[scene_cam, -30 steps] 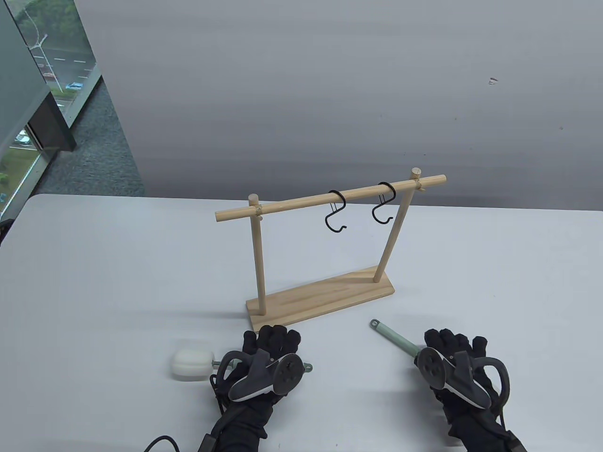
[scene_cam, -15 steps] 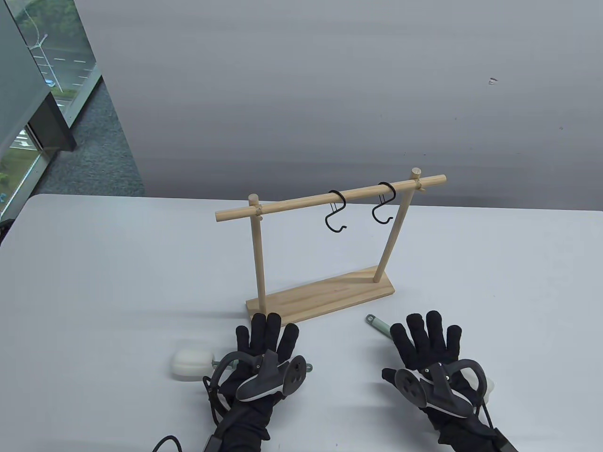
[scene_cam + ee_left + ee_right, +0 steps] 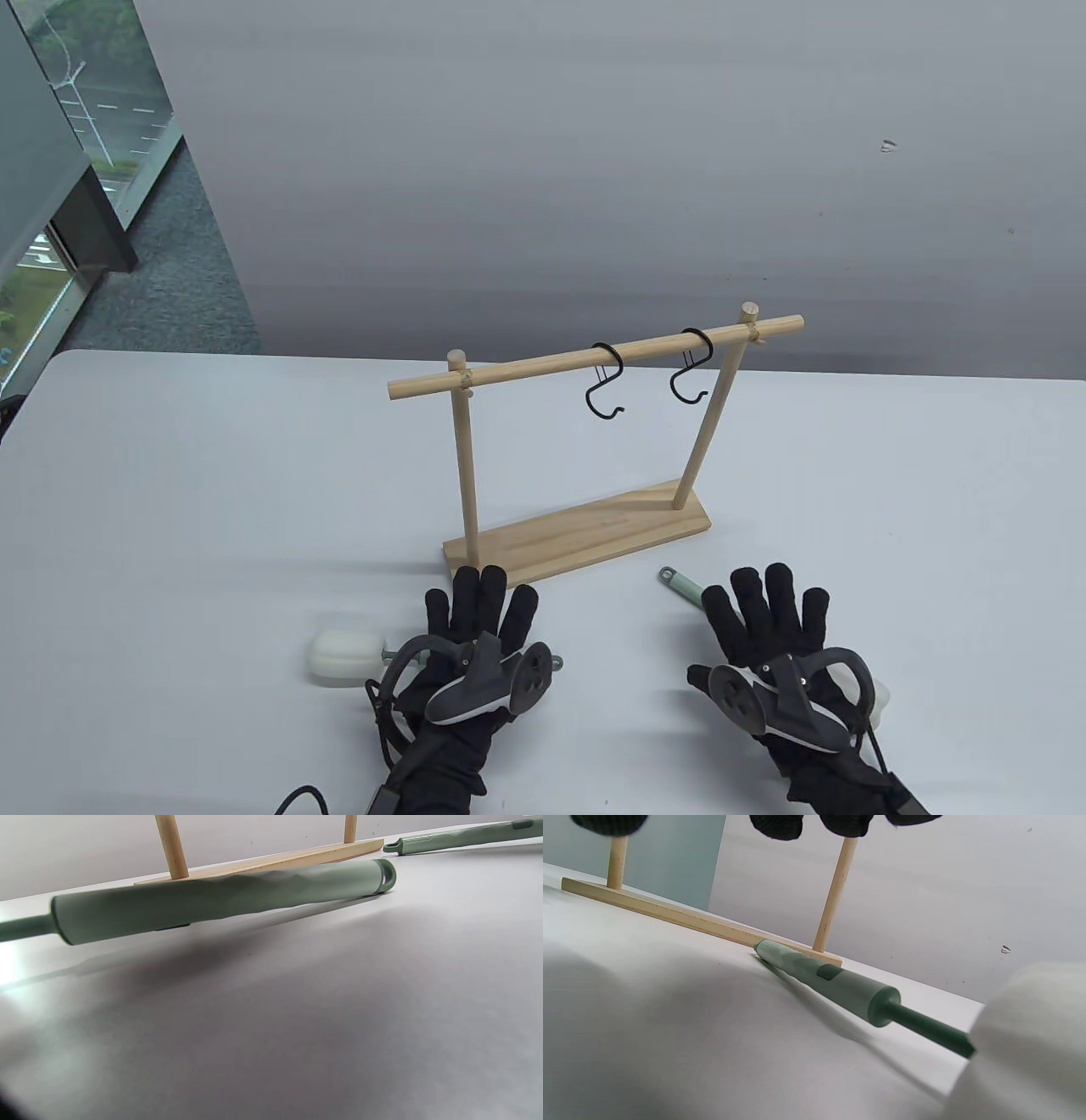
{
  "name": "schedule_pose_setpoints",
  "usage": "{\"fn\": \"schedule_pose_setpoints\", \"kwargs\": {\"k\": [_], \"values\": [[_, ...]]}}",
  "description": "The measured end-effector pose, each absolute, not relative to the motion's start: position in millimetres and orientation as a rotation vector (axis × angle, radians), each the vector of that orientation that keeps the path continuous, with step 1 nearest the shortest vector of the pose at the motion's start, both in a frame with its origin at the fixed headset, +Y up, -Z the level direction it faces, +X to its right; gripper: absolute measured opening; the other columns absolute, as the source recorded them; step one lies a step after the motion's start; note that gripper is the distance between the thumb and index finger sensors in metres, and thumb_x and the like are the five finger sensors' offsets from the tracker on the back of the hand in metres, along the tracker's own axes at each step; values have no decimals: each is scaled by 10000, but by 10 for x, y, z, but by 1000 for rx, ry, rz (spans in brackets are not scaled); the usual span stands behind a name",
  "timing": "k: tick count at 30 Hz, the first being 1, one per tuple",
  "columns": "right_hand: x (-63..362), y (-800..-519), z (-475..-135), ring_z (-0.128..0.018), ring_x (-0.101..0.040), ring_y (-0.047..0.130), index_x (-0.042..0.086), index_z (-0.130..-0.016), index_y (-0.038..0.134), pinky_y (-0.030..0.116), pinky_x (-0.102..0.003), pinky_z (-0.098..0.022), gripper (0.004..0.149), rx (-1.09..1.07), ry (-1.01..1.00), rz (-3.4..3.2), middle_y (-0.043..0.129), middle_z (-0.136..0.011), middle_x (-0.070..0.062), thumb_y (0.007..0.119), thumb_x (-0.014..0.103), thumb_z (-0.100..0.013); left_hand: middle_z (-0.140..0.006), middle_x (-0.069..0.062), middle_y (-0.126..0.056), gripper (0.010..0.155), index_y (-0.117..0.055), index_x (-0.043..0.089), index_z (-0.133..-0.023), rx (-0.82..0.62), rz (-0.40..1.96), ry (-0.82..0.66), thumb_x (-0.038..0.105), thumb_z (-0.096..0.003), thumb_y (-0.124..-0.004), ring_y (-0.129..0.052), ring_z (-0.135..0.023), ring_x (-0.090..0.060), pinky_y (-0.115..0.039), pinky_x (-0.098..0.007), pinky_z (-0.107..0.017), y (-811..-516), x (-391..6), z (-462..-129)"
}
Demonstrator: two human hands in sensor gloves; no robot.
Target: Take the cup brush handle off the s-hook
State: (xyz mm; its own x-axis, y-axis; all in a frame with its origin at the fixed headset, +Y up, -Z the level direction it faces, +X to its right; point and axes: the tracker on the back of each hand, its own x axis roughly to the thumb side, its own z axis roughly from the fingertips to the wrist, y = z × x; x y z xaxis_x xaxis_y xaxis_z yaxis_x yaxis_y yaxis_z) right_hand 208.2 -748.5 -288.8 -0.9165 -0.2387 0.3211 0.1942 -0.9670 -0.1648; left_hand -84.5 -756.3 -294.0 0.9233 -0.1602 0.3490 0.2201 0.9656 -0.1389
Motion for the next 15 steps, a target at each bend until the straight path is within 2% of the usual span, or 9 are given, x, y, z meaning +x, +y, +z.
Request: {"fn": "schedule_pose_setpoints", "kwargs": {"k": [15], "values": [[2089,-7485,-2896,-1022,-604,314,142,-1087,321,239,-760,-627,850,-504,158,-2874,278,-1108,-278,538,644,-436,-1132,-287,-73,894,-65,164,-1055,-192,-196,-338,671,-482,-528,-153,-1043,-589,-264,-734,-679,-7560,-849,-2936]]}}
